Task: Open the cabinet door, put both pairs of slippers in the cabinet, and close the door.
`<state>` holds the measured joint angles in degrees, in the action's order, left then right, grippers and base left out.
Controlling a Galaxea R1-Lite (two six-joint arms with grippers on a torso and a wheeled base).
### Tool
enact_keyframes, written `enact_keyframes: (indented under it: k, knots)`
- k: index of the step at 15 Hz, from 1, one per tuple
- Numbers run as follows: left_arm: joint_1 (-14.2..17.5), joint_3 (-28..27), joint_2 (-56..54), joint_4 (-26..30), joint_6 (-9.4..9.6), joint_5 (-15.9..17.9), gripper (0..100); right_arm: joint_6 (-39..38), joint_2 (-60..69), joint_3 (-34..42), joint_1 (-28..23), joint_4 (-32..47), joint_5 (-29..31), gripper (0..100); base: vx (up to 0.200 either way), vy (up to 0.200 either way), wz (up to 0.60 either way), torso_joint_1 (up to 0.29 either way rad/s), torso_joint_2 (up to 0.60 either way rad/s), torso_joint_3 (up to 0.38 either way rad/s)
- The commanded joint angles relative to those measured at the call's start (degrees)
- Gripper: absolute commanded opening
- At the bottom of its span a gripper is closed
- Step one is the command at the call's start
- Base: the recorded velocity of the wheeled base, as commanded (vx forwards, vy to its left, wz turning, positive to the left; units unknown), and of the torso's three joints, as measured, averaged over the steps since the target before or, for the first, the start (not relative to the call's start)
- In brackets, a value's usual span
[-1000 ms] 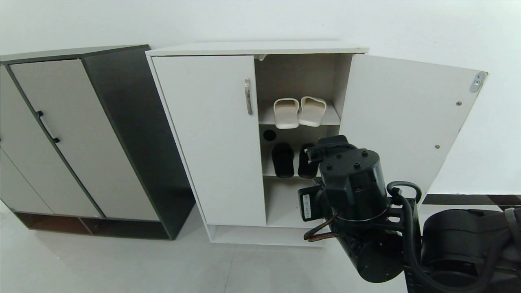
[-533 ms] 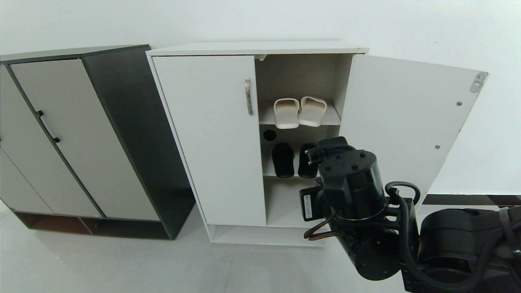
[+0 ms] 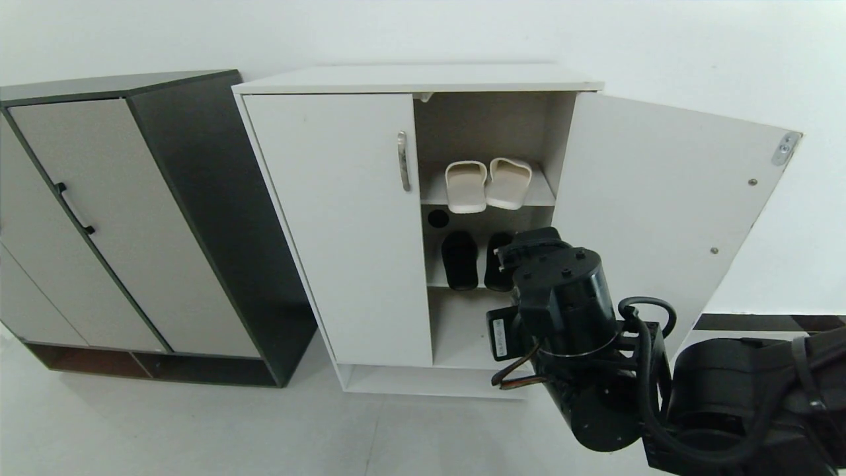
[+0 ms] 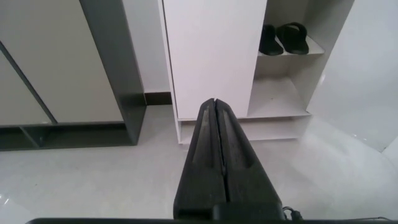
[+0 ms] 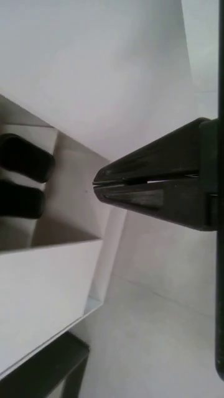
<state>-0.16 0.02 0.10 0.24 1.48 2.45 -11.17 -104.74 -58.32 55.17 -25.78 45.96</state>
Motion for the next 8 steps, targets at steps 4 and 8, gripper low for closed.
enact_keyframes:
  k: [4,8]
  knots:
    - [-0.02,-0.02,-0.01,-0.07,0.02,0.01,0,0.0,-0.29,0.05,0.2,-0.14,0.01,0,0.0,0.0,0.0,0.078,-0.52,-0.358]
    - [-0.02,-0.02,-0.01,-0.07,0.02,0.01,0,0.0,-0.29,0.05,0.2,-0.14,0.01,0,0.0,0.0,0.0,0.123,-0.46,-0.337]
